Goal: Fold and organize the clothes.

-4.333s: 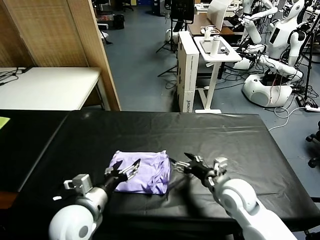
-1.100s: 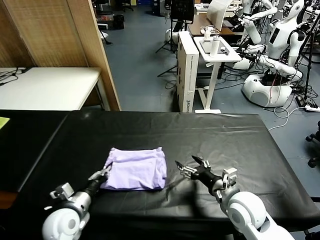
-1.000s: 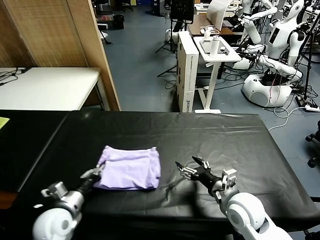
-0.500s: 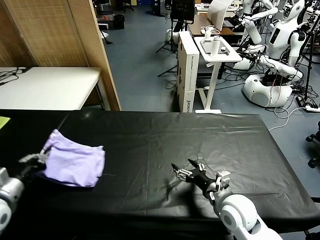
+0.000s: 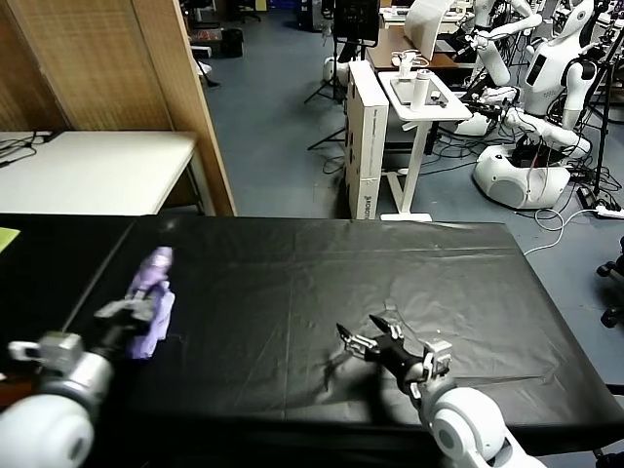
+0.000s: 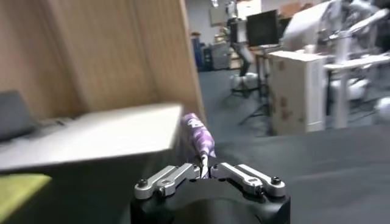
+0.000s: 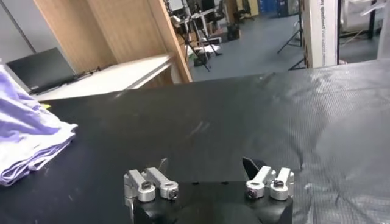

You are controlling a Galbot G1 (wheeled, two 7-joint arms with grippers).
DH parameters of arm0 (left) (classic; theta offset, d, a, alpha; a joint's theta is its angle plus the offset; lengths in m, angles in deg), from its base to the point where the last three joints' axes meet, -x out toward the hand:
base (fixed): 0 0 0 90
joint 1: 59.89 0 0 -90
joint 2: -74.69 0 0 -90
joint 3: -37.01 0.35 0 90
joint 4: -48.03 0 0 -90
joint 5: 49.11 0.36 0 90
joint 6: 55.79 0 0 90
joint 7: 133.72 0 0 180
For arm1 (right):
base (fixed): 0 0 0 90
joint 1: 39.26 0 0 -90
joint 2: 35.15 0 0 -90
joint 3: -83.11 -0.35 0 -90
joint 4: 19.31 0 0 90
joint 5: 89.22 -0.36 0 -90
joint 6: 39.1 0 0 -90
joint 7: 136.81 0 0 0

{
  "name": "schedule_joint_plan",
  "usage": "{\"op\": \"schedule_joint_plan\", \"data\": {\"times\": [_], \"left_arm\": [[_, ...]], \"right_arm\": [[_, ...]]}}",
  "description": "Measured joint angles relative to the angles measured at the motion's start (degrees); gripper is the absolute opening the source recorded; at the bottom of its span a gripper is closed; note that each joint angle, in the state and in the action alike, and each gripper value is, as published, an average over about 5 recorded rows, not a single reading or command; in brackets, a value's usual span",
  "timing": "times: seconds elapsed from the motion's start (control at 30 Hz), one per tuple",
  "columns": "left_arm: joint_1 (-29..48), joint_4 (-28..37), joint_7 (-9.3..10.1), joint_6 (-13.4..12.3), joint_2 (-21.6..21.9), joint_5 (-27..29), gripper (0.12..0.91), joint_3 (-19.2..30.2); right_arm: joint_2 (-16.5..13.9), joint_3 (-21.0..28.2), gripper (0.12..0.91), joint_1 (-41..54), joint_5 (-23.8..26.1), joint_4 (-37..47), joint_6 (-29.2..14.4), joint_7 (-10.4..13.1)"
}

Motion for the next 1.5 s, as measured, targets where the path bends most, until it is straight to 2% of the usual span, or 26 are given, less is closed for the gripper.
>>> {"op": "schedule_joint_plan", "data": {"times": [0.23, 0.4, 0.47, 0.6, 0.73, 0.83, 0.87, 1.03, 1.3, 1.4, 1.5], "left_arm": [[4.1, 2.8, 0.12, -0.1, -10.4, 4.6, 0.187, 13.8], [5.0, 6.1, -0.53, -0.8, -15.7, 7.1, 0.194, 19.1], [4.9, 6.8, -0.92, -0.8, -17.1, 7.7, 0.244, 20.5], [4.4, 6.8, -1.64, -0.6, -18.4, 8.1, 0.465, 22.1], [3.7, 5.7, -2.24, -1.0, -18.5, 8.0, 0.727, 22.1], [3.1, 4.5, -2.26, -1.9, -18.2, 8.0, 0.861, 21.2], [2.9, 4.1, -2.20, -2.2, -18.0, 8.0, 0.884, 20.8], [2.0, 3.1, -1.92, -3.8, -17.3, 8.7, 0.906, 18.5], [1.1, 3.2, -1.87, -5.2, -17.2, 10.5, 0.907, 16.4], [0.9, 3.3, -1.81, -5.4, -17.2, 10.8, 0.907, 16.0], [0.6, 3.3, -1.76, -5.6, -17.4, 11.0, 0.907, 15.9]], "right_arm": [[-0.2, -1.0, 0.907, -1.5, 0.4, -1.3, 0.2, 0.4], [-0.2, -0.9, 0.907, -1.2, -0.3, -2.1, 0.9, 1.1], [-0.5, -0.7, 0.907, -0.8, -1.2, -2.4, 1.5, 1.8], [-0.9, 0.3, 0.907, 0.3, -4.6, -2.8, 3.0, 3.6], [-0.4, 1.9, 0.907, 1.9, -8.4, -2.3, 4.2, 5.2], [0.3, 3.6, 0.907, 3.3, -11.0, -1.4, 4.8, 5.7], [0.6, 4.2, 0.907, 3.8, -11.8, -1.1, 5.0, 5.8], [2.1, 7.5, 0.907, 6.2, -14.7, 1.1, 5.4, 5.9], [5.3, 12.3, 0.886, 9.5, -14.8, 6.4, 5.3, 5.5], [6.5, 13.4, 0.781, 10.5, -14.5, 8.3, 5.2, 5.2], [7.5, 14.0, 0.614, 11.3, -14.0, 9.9, 5.1, 4.8]]}}
